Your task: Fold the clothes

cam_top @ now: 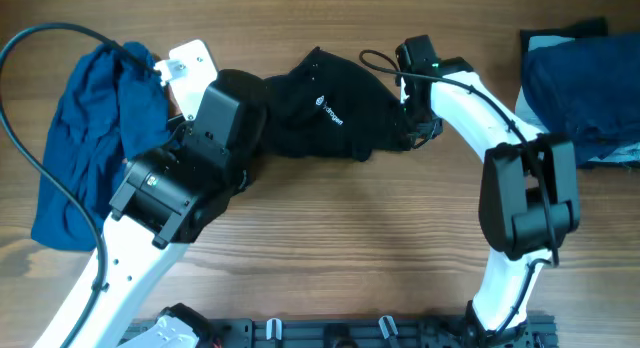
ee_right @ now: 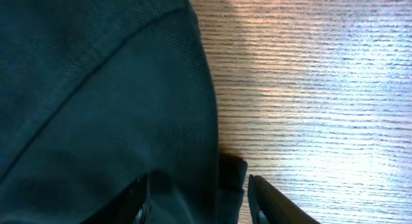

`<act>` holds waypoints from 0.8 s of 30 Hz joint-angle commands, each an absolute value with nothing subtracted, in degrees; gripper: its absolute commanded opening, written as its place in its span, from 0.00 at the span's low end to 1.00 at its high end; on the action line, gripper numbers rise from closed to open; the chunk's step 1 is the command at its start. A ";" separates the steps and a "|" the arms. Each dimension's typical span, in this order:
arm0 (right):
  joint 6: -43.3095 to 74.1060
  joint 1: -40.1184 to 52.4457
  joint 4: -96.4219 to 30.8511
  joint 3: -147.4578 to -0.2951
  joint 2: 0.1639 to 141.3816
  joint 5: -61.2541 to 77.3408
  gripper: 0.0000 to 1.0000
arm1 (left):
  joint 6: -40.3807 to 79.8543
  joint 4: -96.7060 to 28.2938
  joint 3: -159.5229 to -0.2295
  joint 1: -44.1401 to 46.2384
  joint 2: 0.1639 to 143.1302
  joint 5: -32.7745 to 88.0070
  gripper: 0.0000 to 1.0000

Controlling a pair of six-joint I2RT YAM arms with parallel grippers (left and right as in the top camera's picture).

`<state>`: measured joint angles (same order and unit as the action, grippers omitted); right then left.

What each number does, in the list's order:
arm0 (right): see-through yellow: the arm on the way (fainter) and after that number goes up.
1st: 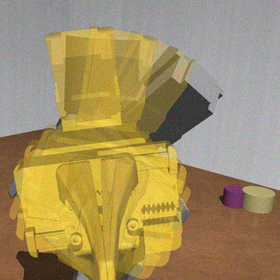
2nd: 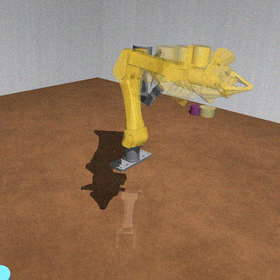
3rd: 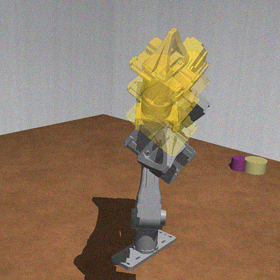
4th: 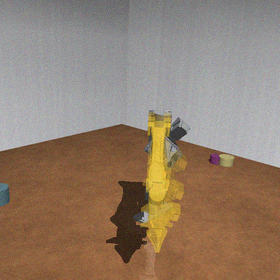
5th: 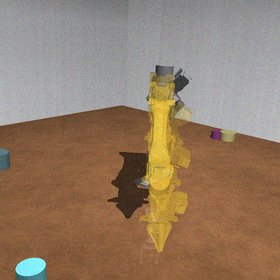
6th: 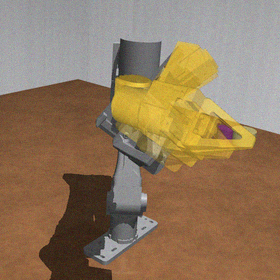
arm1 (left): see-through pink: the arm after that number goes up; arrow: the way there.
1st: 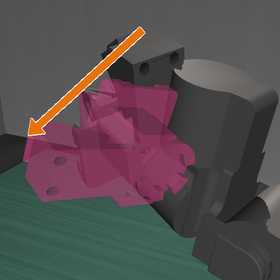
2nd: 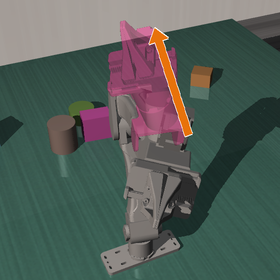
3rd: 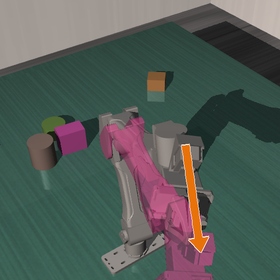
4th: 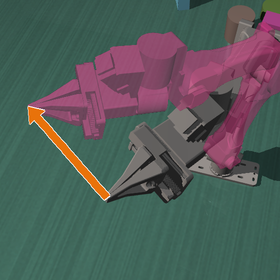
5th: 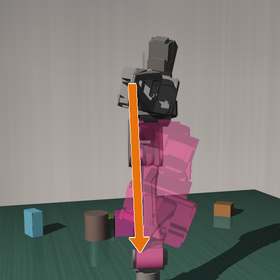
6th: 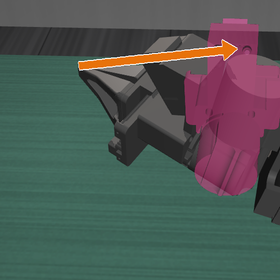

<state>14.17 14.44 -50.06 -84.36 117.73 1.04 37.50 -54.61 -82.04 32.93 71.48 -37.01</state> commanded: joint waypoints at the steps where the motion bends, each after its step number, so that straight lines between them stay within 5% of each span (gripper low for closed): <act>1: 15.49 14.41 -50.37 -83.85 119.17 -0.21 0.46 | 36.42 -54.30 -82.98 32.60 71.68 -38.04 0.04; 11: 16.69 14.41 -50.28 -83.40 119.17 -0.21 0.18 | 36.42 -54.30 -82.98 32.60 71.68 -38.04 0.04; 19: 17.43 14.41 -47.90 -80.18 119.17 0.23 0.19 | 36.42 -54.33 -82.98 32.60 71.68 -38.02 0.04; 21: 17.37 14.39 -47.72 -80.18 119.17 1.69 0.04 | 36.42 -54.33 -82.98 32.60 71.68 -38.02 0.04; 24: 17.41 14.39 -47.57 -80.36 119.13 3.62 0.04 | 36.42 -54.33 -82.98 32.60 71.68 -38.02 0.04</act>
<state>16.80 14.44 -47.64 -81.08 118.06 1.50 37.12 -54.61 -82.04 32.93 71.48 -37.01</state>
